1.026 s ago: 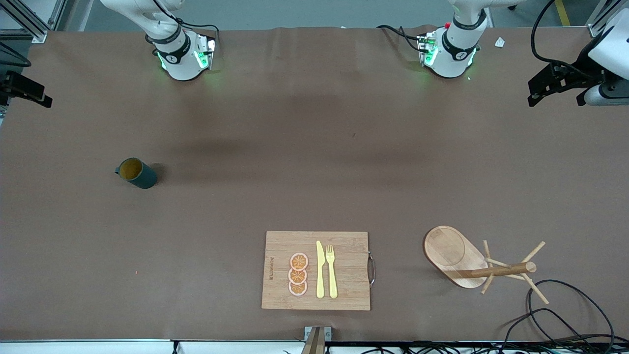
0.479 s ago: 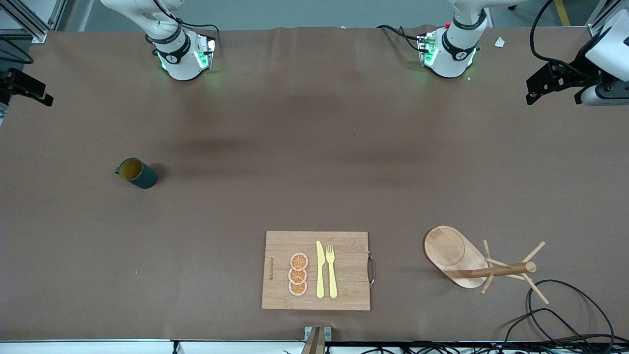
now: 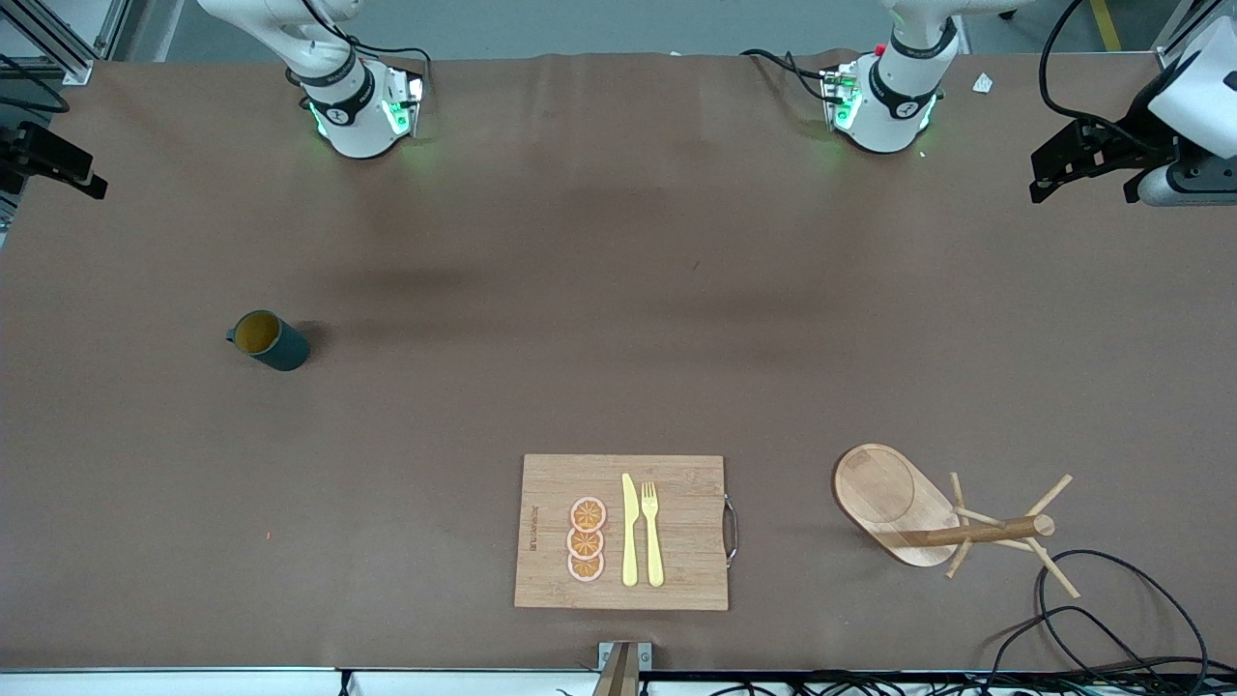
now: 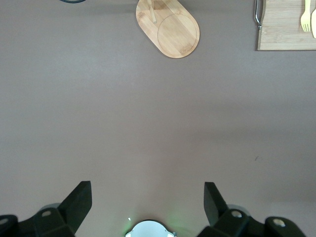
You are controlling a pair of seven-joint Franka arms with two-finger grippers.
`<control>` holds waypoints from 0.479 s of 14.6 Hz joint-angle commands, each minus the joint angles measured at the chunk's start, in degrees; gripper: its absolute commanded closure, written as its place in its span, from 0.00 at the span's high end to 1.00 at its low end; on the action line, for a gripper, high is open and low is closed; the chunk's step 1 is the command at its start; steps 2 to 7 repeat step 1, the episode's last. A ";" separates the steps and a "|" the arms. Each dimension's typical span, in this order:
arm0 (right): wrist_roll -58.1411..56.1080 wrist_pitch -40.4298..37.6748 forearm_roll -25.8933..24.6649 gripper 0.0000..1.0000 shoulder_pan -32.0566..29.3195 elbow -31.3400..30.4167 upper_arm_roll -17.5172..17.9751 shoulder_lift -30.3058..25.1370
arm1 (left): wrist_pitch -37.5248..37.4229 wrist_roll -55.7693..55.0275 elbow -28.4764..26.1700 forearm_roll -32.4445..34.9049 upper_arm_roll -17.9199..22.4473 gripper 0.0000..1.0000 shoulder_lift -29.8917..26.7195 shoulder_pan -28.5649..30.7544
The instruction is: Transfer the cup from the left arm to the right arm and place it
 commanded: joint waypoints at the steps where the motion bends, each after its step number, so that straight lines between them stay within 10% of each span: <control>1: 1.09 -0.44 -0.20 1.00 -0.49 -0.38 0.61 -1.28 | -1.10 1.20 1.00 -1.00 0.11 1.00 0.08 0.05; 7: 1.09 -0.44 -0.20 1.00 -0.49 -0.38 0.61 -1.28 | -1.10 1.20 1.00 -1.00 0.11 1.00 0.08 0.05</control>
